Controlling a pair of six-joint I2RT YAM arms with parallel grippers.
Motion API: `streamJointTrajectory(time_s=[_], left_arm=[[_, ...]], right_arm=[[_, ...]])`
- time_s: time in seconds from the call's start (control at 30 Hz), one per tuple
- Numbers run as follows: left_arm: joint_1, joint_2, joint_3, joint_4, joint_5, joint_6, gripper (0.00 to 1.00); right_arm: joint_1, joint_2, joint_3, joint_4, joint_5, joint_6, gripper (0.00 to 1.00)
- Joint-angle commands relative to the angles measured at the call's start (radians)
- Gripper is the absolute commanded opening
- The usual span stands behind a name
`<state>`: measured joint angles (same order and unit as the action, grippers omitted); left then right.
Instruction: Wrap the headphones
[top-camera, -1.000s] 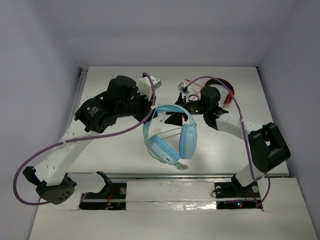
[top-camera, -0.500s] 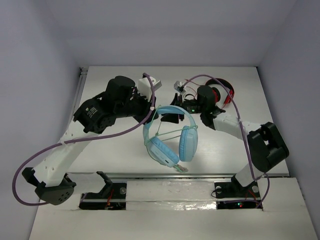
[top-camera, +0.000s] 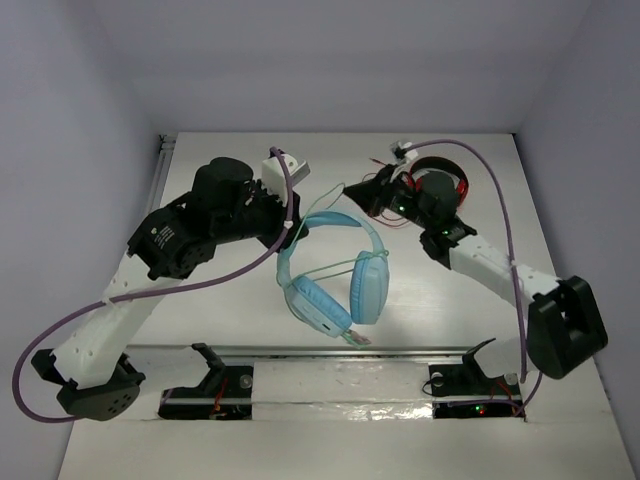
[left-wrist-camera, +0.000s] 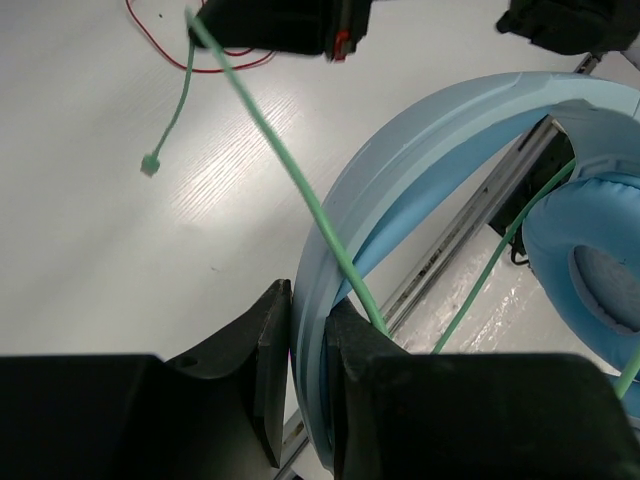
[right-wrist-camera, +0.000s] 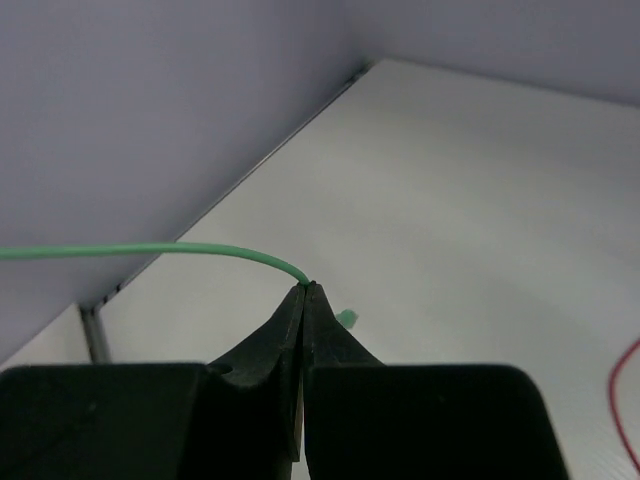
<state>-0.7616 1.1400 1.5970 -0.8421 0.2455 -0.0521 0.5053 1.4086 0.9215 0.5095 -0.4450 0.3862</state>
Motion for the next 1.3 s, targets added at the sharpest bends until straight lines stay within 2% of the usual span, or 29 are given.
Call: streamJointTrajectory(time_s=[0.0, 0.1, 0.27, 0.53, 0.83, 0.97, 1.1, 1.27], left_arm=[[0.004, -0.042, -0.002, 0.070, 0.005, -0.029, 0.00], [0.004, -0.040, -0.015, 0.077, -0.046, -0.035, 0.00], [0.004, -0.014, -0.037, 0.080, -0.194, -0.043, 0.00], [0.004, -0.016, -0.045, 0.093, -0.222, -0.043, 0.00], [0.028, -0.037, -0.043, 0.129, -0.305, -0.057, 0.00], [0.048, -0.052, -0.048, 0.159, -0.344, -0.072, 0.00], [0.048, -0.078, -0.055, 0.195, -0.376, -0.094, 0.00], [0.059, -0.092, -0.049, 0.204, -0.342, -0.101, 0.00]], right_arm=[[-0.053, -0.095, -0.027, 0.023, 0.268, 0.043, 0.00], [-0.063, -0.174, -0.035, -0.029, 0.319, 0.030, 0.00], [-0.063, -0.292, -0.039, -0.075, 0.312, 0.010, 0.00], [-0.063, -0.402, -0.036, -0.158, 0.394, -0.029, 0.00], [-0.063, -0.510, -0.139, -0.212, 0.494, 0.000, 0.00], [-0.063, -0.537, -0.168, -0.212, 0.468, 0.019, 0.00], [-0.063, -0.530, -0.188, -0.192, 0.314, 0.025, 0.00], [-0.063, -0.510, -0.199, -0.195, 0.310, 0.026, 0.00]])
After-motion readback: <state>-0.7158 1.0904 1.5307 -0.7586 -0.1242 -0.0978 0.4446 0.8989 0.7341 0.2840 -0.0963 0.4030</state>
